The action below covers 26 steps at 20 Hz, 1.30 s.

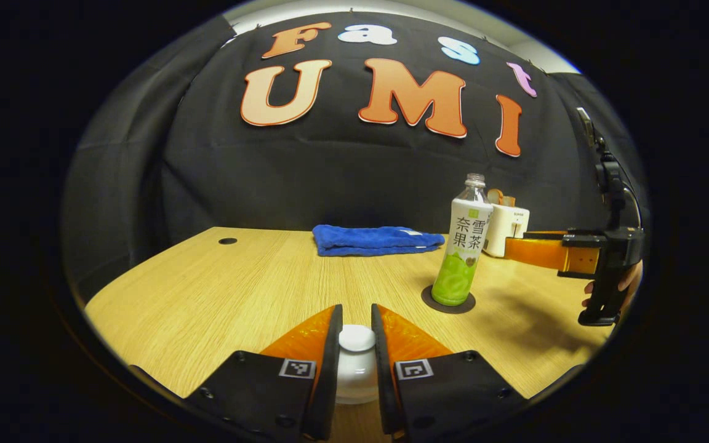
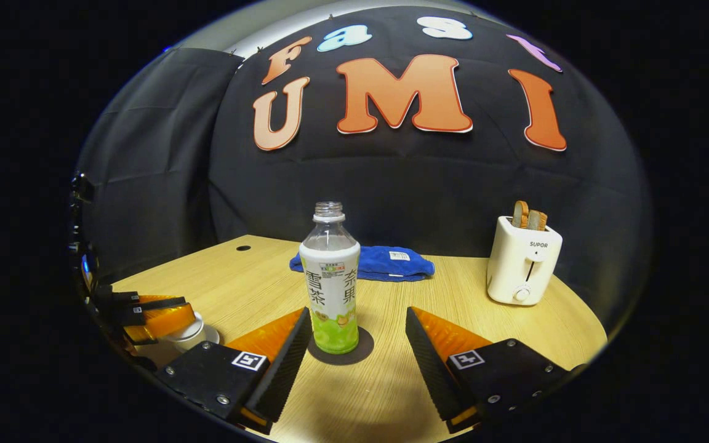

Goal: Open the teacup lid with one hand, grasp the water bottle and pour water into the teacup with the other hand; after pouring, place the water bottle on the coaster and then close the teacup lid.

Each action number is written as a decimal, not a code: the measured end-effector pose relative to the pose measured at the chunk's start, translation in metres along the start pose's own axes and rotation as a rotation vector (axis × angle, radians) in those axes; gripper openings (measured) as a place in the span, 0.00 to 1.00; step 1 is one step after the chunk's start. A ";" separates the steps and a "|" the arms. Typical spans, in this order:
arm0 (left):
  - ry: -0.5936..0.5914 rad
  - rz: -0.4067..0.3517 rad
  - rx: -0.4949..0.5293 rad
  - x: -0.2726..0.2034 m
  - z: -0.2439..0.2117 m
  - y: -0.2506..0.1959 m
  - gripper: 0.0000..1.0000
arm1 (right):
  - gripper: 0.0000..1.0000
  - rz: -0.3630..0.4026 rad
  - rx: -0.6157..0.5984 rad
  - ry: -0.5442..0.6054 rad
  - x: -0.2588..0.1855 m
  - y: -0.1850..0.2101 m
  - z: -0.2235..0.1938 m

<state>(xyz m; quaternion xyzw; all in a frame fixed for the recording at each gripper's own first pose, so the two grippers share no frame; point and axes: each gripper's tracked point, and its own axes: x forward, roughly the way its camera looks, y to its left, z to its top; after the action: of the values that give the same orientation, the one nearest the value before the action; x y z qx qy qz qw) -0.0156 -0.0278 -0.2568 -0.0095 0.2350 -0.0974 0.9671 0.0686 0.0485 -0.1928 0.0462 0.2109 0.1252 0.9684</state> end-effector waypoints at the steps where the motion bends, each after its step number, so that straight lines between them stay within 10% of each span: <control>1: -0.006 -0.002 0.003 -0.002 0.003 -0.001 0.36 | 0.93 -0.001 -0.001 -0.004 -0.003 0.000 0.001; 15: -0.279 0.120 0.062 -0.061 0.126 0.002 0.95 | 0.93 -0.032 -0.026 -0.224 -0.073 0.018 0.069; 26: -0.370 0.163 0.024 -0.088 0.189 0.018 0.96 | 0.94 -0.104 -0.070 -0.305 -0.117 0.002 0.108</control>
<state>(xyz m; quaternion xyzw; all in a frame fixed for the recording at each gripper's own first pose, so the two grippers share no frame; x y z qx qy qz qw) -0.0029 0.0019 -0.0502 0.0035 0.0520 -0.0181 0.9985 0.0100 0.0158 -0.0483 0.0201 0.0592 0.0736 0.9953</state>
